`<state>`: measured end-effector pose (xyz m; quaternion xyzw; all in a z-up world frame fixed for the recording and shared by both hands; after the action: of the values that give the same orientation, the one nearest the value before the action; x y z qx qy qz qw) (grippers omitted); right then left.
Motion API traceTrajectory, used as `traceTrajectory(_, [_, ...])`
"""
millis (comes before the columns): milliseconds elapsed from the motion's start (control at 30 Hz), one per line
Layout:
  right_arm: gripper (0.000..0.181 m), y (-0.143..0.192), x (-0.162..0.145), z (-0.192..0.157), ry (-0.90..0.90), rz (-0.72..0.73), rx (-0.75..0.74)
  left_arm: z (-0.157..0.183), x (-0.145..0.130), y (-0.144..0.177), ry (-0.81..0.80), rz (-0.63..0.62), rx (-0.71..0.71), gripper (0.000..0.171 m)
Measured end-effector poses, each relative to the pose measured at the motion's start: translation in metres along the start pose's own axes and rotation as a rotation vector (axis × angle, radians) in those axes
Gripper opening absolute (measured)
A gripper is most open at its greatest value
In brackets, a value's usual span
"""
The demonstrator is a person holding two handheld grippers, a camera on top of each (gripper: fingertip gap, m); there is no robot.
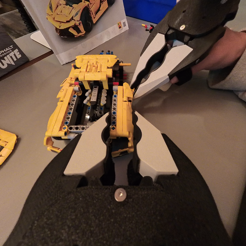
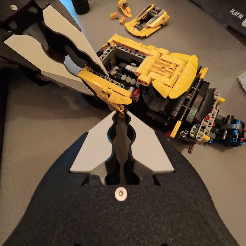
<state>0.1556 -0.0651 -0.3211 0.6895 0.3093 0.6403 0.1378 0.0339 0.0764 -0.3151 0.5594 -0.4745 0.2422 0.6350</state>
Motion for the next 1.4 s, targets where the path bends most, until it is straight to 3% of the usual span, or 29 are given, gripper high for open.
traceTrajectory(67, [0.005,0.001,0.000,0.000,-0.076,-0.013,0.004,0.002,0.001,-0.001,-0.008,-0.005,0.022,0.031])
traceTrajectory(167, [0.003,0.002,-0.003,-0.007,-0.036,-0.020,-0.039,0.004,0.001,-0.002,-0.027,-0.005,0.042,0.032])
traceTrajectory(467, [0.002,0.005,-0.007,-0.001,-0.052,0.031,0.018,0.000,0.000,0.000,-0.031,0.013,-0.004,0.032])
traceTrajectory(633, [0.026,0.019,-0.007,0.002,-0.063,0.154,0.054,0.000,-0.001,0.002,-0.032,0.020,-0.003,0.032])
traceTrajectory(767, [0.031,0.001,-0.003,-0.006,0.126,0.093,0.071,-0.001,-0.001,0.001,-0.054,0.028,-0.013,0.032])
traceTrajectory(833, [0.021,-0.002,-0.001,-0.004,0.192,0.075,0.019,-0.004,-0.002,0.003,-0.088,0.033,-0.039,0.031])
traceTrajectory(933, [0.008,-0.005,-0.002,0.000,0.209,0.060,0.137,-0.011,-0.003,0.007,-0.117,0.028,-0.116,0.030])
traceTrajectory(1067, [0.022,-0.008,0.001,0.002,0.100,0.064,0.323,-0.014,-0.008,0.011,-0.134,0.049,-0.142,0.031])
traceTrajectory(1133, [0.008,-0.009,0.002,0.002,0.123,0.057,0.273,-0.014,-0.008,0.011,-0.153,0.048,-0.143,0.031])
traceTrajectory(1400, [0.005,-0.007,0.005,-0.001,0.165,-0.020,0.334,-0.017,-0.011,0.016,-0.174,0.054,-0.199,0.031])
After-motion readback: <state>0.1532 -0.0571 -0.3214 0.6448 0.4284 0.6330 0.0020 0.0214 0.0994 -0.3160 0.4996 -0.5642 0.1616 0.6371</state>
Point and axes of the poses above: each gripper's, where its closed fingertips meet, y back along the fingers, x out of its top, z = x × y across the jaws, the point moved 10 cm from there along y, back along the fingers, and after that the axes turned 7 degrees about x, right-handed, at the moved point
